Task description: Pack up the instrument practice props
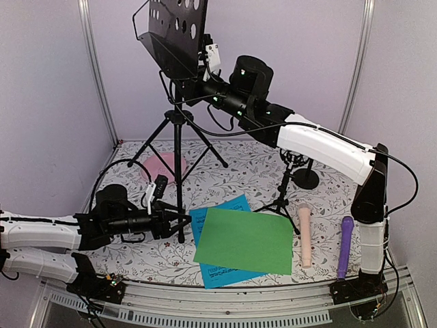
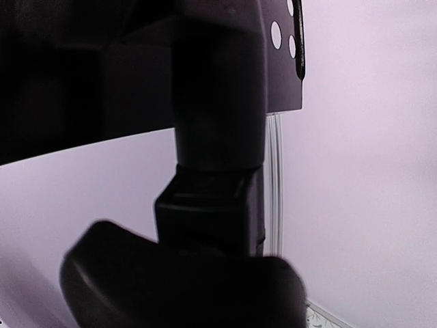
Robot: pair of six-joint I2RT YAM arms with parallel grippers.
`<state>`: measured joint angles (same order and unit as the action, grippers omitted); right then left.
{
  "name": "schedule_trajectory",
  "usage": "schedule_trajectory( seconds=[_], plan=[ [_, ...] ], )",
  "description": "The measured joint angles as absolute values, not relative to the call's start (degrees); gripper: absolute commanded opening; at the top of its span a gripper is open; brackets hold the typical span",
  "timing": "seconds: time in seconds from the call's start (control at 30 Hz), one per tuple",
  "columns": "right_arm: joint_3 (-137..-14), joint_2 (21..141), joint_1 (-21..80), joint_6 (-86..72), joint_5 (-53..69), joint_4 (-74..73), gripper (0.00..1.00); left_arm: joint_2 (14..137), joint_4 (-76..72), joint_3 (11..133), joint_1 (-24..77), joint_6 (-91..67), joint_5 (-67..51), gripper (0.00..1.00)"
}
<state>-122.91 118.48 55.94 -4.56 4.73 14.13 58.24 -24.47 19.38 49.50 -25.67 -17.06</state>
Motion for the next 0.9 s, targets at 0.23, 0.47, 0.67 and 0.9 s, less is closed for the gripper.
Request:
schedule_trajectory(
  seconds=[0.23, 0.47, 0.67, 0.9],
  plan=[
    [-121.45, 118.02, 56.14, -5.06, 3.79, 15.25, 0.0, 57.17, -23.14, 19.79, 50.02, -25.89, -11.0, 0.0],
    [-117.36, 114.63, 56.16, -5.48, 2.09, 17.3, 0.0, 55.75, -14.09, 24.62, 50.39, -21.61, -7.62, 0.0],
    [-119.33, 112.6, 55.92, -6.76, -0.1, 13.56, 0.0, 55.83, -5.5, 31.4, 50.39, -14.24, -3.18, 0.0],
    [-119.46, 109.78, 55.09, -9.8, -1.78, 8.86, 0.0, 53.19, 5.87, 37.08, 50.35, -5.45, 2.74, 0.0]
  ],
)
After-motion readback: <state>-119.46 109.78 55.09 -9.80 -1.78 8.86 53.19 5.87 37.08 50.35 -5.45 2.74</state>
